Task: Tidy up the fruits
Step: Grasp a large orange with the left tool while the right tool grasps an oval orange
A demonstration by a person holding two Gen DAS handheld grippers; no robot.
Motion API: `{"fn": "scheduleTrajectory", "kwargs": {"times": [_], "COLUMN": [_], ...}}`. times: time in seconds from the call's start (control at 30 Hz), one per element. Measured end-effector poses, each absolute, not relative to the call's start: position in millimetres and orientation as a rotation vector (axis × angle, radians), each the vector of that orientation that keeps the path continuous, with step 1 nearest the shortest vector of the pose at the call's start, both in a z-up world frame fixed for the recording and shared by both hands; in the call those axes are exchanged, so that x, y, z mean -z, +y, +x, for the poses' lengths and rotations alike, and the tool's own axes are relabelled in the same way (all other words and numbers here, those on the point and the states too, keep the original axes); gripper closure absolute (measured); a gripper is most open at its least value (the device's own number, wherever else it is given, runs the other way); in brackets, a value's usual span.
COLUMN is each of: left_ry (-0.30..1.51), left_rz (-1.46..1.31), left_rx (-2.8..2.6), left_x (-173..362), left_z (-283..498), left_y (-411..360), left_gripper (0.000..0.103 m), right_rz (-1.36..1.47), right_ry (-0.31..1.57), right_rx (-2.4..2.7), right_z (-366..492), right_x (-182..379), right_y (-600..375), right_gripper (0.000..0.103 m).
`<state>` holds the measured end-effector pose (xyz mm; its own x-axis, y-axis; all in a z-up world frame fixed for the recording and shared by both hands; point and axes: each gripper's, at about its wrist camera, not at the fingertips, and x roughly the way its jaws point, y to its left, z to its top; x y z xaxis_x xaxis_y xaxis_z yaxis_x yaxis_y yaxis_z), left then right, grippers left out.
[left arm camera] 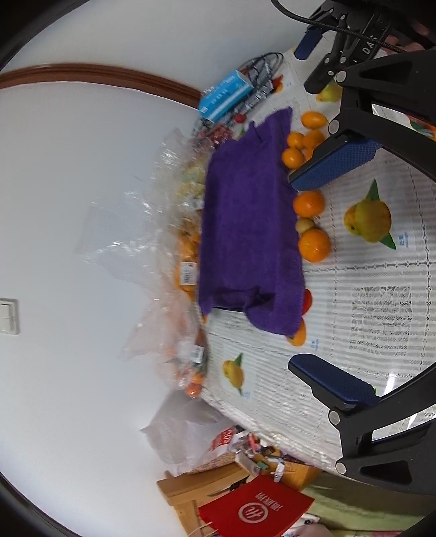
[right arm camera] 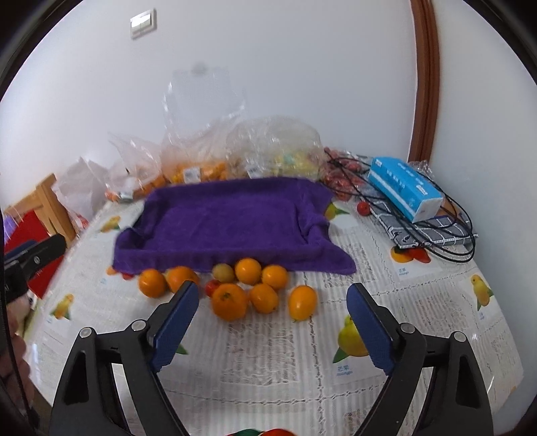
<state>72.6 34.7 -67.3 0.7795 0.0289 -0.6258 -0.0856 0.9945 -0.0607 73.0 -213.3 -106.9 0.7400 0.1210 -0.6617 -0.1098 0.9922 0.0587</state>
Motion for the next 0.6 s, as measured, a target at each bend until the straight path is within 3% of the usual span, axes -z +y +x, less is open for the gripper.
{"fn": "scheduleTrajectory", "kwargs": {"times": [0.27, 0.6], "left_ry": [0.784, 0.848], "left_rz": [-0.077, -0.094], "left_rx": [-0.071, -0.023], "left_x": [116, 147], "left_z": [103, 128], "left_y": [37, 28], "left_gripper": [0.019, 0.024], "right_rz": [0.039, 0.103], "right_ry": [0.831, 0.895], "right_rx": [-0.118, -0.133], "right_z": [105, 142], "right_x": [163, 195], "right_y": [-230, -245], "right_gripper": [0.042, 0.055]}}
